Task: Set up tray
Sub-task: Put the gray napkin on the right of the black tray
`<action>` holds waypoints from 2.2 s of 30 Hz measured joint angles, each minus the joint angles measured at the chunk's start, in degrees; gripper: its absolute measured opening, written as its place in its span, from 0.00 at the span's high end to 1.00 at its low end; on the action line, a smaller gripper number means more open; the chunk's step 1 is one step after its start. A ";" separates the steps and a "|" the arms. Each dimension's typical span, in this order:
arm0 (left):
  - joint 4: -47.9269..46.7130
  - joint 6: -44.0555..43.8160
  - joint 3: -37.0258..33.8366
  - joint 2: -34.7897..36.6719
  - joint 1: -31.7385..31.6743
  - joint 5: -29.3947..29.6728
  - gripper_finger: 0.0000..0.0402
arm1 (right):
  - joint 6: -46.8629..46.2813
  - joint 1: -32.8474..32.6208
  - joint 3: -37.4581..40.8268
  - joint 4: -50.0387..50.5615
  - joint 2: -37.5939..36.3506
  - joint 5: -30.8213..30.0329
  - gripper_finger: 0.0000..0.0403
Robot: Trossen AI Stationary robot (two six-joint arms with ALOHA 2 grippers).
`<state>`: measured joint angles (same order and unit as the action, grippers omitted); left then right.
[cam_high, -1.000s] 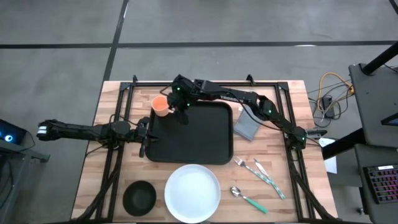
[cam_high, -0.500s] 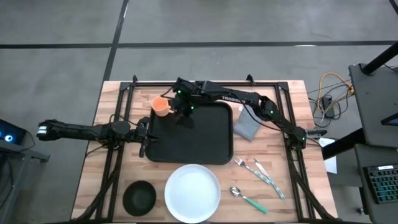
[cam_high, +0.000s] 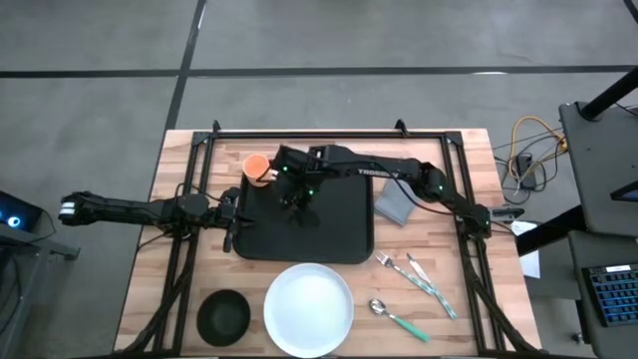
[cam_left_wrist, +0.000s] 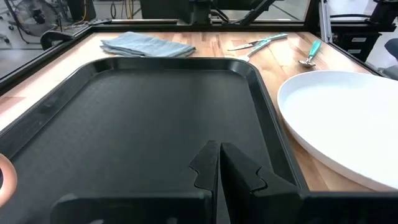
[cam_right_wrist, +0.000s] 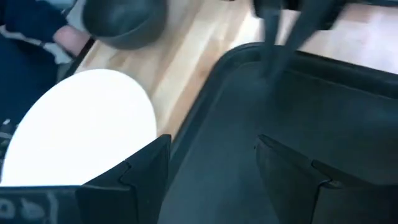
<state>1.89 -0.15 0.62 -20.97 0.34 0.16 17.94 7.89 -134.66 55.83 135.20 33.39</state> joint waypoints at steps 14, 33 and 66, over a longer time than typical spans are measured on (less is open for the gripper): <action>0.01 -0.01 0.00 0.00 0.00 0.00 1.00 | -2.28 -5.75 23.88 -10.06 -15.49 -0.14 0.45; 0.01 -0.01 0.00 0.00 0.00 0.02 1.00 | -15.41 -15.72 83.01 -29.00 -58.45 -42.13 0.45; -0.02 -0.01 0.00 0.00 0.00 0.00 1.00 | -39.07 -31.68 105.86 -19.20 -60.94 -66.70 0.47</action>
<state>1.87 -0.16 0.62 -20.97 0.34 0.16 -21.12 -23.79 -28.79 36.63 74.26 -33.32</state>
